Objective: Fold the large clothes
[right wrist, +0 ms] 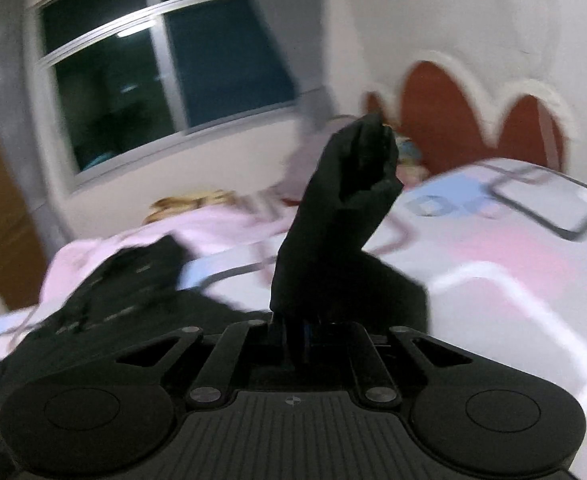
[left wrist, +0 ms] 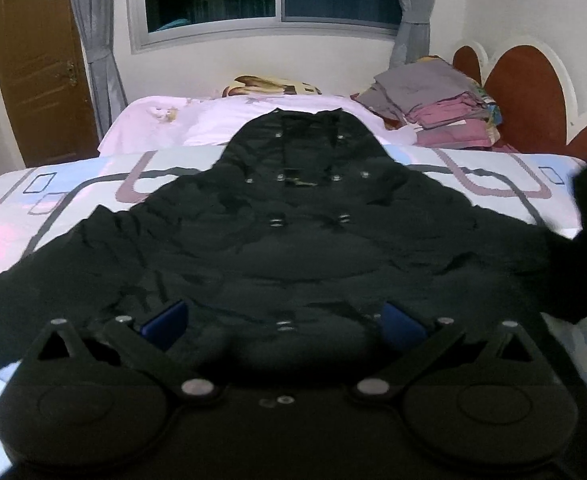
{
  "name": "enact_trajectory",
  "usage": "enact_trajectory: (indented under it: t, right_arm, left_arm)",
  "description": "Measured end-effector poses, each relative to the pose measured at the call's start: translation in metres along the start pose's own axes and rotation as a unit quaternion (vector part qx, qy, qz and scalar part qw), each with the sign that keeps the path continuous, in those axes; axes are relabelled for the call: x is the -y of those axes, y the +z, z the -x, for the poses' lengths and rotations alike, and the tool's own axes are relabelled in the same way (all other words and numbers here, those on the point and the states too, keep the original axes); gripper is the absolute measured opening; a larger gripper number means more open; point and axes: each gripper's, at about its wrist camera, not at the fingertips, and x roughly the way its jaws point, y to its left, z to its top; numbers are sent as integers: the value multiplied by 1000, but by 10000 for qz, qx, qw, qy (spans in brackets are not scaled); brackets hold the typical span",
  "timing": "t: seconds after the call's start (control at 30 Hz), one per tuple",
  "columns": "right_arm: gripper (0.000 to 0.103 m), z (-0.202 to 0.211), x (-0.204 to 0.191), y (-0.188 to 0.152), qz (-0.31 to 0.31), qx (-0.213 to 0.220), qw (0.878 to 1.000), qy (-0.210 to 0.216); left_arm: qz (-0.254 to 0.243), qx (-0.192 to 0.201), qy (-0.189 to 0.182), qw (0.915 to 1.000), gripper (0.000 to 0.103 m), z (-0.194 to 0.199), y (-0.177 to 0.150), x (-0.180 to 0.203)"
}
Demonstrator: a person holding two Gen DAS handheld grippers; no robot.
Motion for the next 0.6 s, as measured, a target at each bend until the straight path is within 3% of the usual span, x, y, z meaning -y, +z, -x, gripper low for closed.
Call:
enact_trajectory:
  t: [0.27,0.53,0.57,0.6]
  right_arm:
    - [7,-50,-124,-36,691,-506,9931,801]
    - [7,-88,-200,-89,1217,-1094,9806,1082]
    - [8,-90,-200,-93,1352,-1162,9784,1043]
    - [24,-85,-204,-99,1539,-1153,9768,948]
  left_arm:
    - [200,-79,44,9998,98,-5,-5,-52]
    - [368,-248,67,9990,99,-20,-18,-82]
    - [411,-257,30,9988,99,-23,-18,-85]
    - [450,-253,-15,9987,100,-24,-19,-87]
